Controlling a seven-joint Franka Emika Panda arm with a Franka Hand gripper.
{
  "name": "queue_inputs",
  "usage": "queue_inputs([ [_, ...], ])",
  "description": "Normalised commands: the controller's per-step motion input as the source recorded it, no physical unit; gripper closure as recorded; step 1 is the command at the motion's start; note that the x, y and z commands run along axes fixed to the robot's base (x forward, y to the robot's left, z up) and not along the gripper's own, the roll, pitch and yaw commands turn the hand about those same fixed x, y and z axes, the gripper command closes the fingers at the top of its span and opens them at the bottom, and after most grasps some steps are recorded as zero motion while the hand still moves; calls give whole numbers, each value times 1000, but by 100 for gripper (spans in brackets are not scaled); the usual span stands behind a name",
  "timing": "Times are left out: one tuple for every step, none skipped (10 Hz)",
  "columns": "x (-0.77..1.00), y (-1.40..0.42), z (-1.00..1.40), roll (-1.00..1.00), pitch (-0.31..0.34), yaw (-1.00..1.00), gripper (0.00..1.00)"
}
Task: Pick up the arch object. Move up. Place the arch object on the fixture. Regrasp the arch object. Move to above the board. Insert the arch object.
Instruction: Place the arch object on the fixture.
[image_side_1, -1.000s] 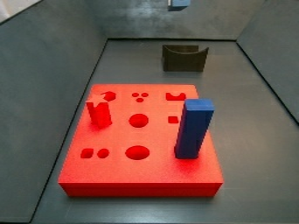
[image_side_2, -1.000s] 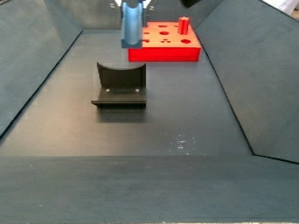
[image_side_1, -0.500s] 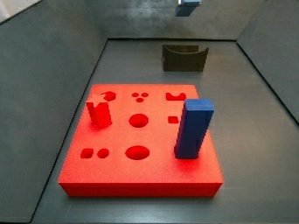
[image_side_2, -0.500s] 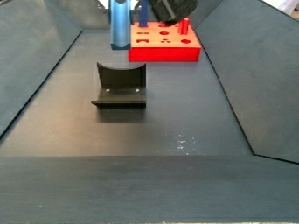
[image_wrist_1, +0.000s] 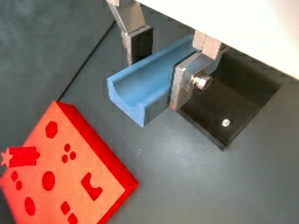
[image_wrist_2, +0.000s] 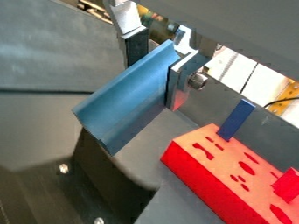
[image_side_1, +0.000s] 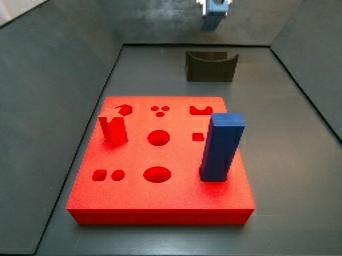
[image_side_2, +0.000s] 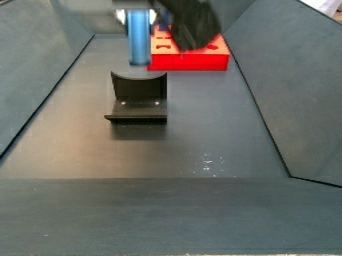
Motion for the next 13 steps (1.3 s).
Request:
queue_inputs([
  [156,135,-1000,-885,166,-182,100],
  [168,136,-1000,-667,118,-195,100],
  [169,141,-1000,-502,80,-199,100],
  [175,140,-1000,-335,49,-196,100],
  [187,130,-1000,-195,13,-176,100],
  [156,110,-796,-159,-19,-152,100],
  [136,96,-665,-152,-29,-137,100],
  [115,76,-479,-139,-39,-113,100],
  [84,65,-284,-118,-45,-82,100],
  [66,44,-227,-121,-46,-57,100],
  [67,37,-224,-120,-45,-48,100],
  [68,33,-222,-120,-43,-35,100],
  [0,0,0,0,0,0,0],
])
